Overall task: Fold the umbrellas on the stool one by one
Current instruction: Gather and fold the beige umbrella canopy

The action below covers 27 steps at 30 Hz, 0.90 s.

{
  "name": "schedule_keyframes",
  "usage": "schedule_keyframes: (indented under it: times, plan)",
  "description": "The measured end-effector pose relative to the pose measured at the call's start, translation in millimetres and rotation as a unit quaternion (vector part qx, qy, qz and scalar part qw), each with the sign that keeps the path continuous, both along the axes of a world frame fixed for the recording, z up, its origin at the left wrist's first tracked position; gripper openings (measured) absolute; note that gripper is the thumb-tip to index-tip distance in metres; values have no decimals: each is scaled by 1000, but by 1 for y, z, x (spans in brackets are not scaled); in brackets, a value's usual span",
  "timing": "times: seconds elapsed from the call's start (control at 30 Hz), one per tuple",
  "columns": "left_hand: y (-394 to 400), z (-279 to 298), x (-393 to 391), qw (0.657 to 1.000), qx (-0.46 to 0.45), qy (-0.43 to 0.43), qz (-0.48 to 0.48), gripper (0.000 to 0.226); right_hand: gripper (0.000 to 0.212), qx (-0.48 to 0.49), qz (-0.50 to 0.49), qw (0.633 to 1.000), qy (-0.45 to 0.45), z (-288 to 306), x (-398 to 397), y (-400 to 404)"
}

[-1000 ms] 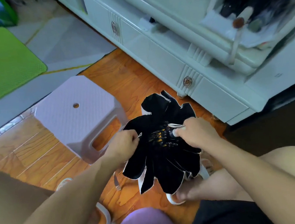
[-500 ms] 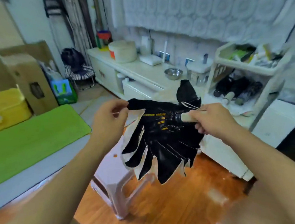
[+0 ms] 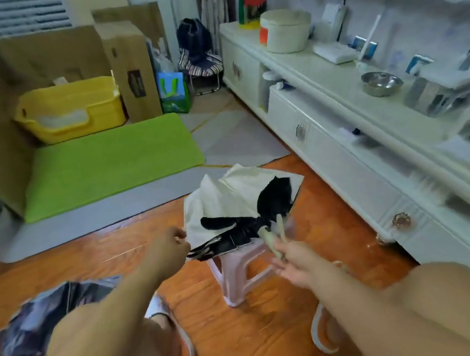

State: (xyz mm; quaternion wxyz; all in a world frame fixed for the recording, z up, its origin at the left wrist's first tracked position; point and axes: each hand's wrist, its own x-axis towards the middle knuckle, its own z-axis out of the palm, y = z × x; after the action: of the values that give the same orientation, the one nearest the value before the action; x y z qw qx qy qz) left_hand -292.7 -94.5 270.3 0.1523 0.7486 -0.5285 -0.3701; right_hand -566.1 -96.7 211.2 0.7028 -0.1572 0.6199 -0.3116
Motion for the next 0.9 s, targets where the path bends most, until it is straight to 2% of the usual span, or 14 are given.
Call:
schedule_keyframes:
  times: [0.07, 0.1, 0.17, 0.2, 0.23, 0.27, 0.4, 0.47, 0.5, 0.57, 0.67, 0.73, 0.8, 0.9]
  plan:
    - [-6, -13, 2, 997, 49, -50, -45, 44, 46, 43, 171, 971, 163, -15, 4, -18]
    - [-9, -14, 2, 996, 48, -52, -56, 46, 48, 38, 287, 920, 264, -16, 4, -30]
    - [-17, -14, 6, 996, 38, -49, -57, 44, 43, 12, 472, 783, 404, -3, 6, -60]
    - [-19, -13, 9, 996, 44, -52, -54, 43, 38, 17, 529, 720, 449, 11, 5, -75]
    - [-20, -12, 12, 996, 57, -53, -51, 42, 32, 24, 554, 681, 479, 29, 3, -91]
    - [-22, -15, 14, 995, 72, -49, -50, 43, 28, 28, 556, 669, 493, 48, -1, -106]
    - [-28, -17, 16, 993, 93, -34, -61, 46, 22, -30, 427, 772, 470, 97, -20, -161]
    - [-38, -13, 13, 990, 103, -42, -82, 49, 23, -65, 369, 804, 461, 96, -22, -171]
    - [-44, -10, 11, 988, 112, -46, -92, 48, 23, -72, 361, 806, 463, 88, -21, -173]
    - [-57, -6, 6, 987, 120, -43, -100, 46, 34, -93, 405, 765, 492, 72, -19, -171]
    - [-72, -13, -12, 990, 120, -39, -70, 62, 97, -152, 522, 651, 529, 48, -20, -154]
    - [-77, -21, -27, 992, 117, -36, -38, 75, 123, -142, 594, 599, 518, 23, -20, -133]
    - [-82, -30, -39, 993, 113, 3, 15, 81, 112, -168, 573, 596, 538, 2, -23, -120]
    - [-89, -36, -49, 992, 104, 32, 70, 79, 59, -296, 351, 664, 590, 10, -27, -109]
